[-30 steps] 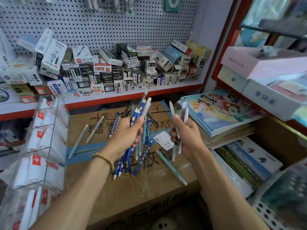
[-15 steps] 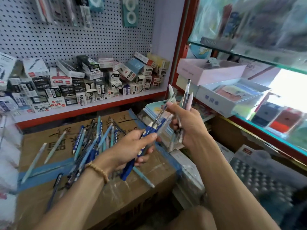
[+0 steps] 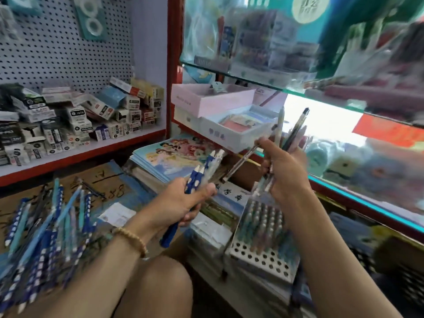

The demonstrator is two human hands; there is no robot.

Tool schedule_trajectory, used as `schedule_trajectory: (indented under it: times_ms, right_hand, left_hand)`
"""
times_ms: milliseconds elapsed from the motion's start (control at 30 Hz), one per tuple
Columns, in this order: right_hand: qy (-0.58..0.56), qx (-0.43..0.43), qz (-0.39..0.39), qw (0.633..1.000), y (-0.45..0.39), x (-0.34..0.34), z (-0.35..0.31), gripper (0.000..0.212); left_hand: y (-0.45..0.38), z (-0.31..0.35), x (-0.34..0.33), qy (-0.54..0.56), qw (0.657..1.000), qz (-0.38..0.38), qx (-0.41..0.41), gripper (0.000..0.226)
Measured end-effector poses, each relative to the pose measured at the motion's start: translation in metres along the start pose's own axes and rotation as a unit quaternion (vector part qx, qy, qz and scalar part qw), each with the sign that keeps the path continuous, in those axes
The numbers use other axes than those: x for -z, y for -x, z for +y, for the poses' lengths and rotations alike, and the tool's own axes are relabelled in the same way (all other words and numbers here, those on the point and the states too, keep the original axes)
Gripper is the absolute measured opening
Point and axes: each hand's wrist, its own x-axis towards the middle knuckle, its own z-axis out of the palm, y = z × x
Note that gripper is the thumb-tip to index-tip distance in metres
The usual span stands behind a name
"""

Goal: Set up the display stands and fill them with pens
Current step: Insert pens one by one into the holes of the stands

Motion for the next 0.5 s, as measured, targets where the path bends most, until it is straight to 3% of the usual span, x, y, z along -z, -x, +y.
schedule_trajectory:
  times_ms: [100, 233, 367, 500]
  right_hand:
    - [0.076, 0.026, -0.039, 0.996, 0.008, 0.028, -0.005, 0.009]
    - [0.056, 0.007, -0.072, 0.996, 0.026, 0.051, -0.001, 0.004]
    - [0.029, 0.006, -0.045, 0.999, 0.032, 0.075, 0.005, 0.014]
    - [0.074, 0.028, 0.039, 0.996, 0.04, 0.104, 0.017, 0.019]
  left_hand:
    - [-0.017, 0.007, -0.031, -0.014, 0.998, 0.049, -0.031, 0.049]
    - [-0.032, 0.011, -0.076, -0.005, 0.998, 0.024, -0.061, 0.013]
    - [-0.035, 0.008, -0.108, 0.02, 0.997, -0.049, -0.056, 0.007]
    - [-0.037, 0.001, -0.121, 0.123, 0.991, -0.039, -0.022, 0.004]
